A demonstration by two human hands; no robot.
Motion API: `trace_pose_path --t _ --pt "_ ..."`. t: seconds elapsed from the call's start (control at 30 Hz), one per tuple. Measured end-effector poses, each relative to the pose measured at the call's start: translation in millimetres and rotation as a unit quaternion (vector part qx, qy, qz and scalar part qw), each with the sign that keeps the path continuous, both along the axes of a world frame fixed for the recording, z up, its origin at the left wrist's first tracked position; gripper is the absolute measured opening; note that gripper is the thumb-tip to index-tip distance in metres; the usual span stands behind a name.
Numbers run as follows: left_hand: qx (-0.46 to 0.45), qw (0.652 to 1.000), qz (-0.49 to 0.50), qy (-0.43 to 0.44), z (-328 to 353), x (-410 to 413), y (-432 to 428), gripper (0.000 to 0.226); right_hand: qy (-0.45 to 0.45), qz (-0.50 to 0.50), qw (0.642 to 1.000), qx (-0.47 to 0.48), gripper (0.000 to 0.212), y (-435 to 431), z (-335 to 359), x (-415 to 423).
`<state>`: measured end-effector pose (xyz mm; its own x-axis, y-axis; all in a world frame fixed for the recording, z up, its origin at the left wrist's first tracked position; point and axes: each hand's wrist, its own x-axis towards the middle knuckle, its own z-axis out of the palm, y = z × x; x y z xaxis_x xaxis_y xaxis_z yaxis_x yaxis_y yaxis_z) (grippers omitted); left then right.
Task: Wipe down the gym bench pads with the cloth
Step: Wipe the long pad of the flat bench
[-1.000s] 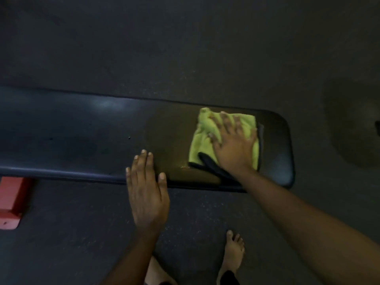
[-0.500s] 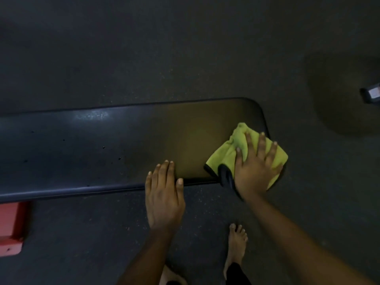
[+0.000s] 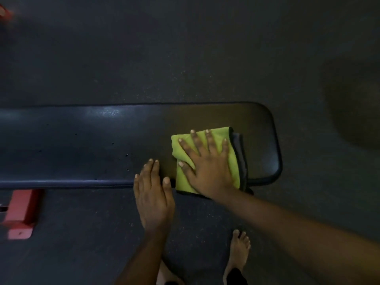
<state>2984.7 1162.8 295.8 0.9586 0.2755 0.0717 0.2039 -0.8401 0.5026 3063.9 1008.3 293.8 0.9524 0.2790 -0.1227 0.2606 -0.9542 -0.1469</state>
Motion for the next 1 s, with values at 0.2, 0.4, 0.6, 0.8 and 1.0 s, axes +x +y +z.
trace_pose_path --t 0.2,0.4,0.6,0.8,1.0 --pt "-0.012 0.991 0.13 0.0 -4 -8 43 0.054 0.007 -0.001 1.0 -0.013 0.058 18 -3 107" --pt "-0.006 0.97 0.241 0.003 -12 -15 120 0.059 -0.024 0.026 0.999 0.0 0.06 93 0 63" --pt "-0.019 0.972 0.232 0.019 -12 -11 180 0.063 -0.006 0.089 0.996 0.01 0.061 134 0 63" --pt "-0.039 0.977 0.209 0.009 -16 -21 189 0.056 -0.002 -0.035 0.999 0.017 0.061 188 -1 121" --pt "-0.034 0.982 0.188 0.013 -13 -23 198 0.051 0.012 0.161 0.987 0.014 0.06 186 4 11"
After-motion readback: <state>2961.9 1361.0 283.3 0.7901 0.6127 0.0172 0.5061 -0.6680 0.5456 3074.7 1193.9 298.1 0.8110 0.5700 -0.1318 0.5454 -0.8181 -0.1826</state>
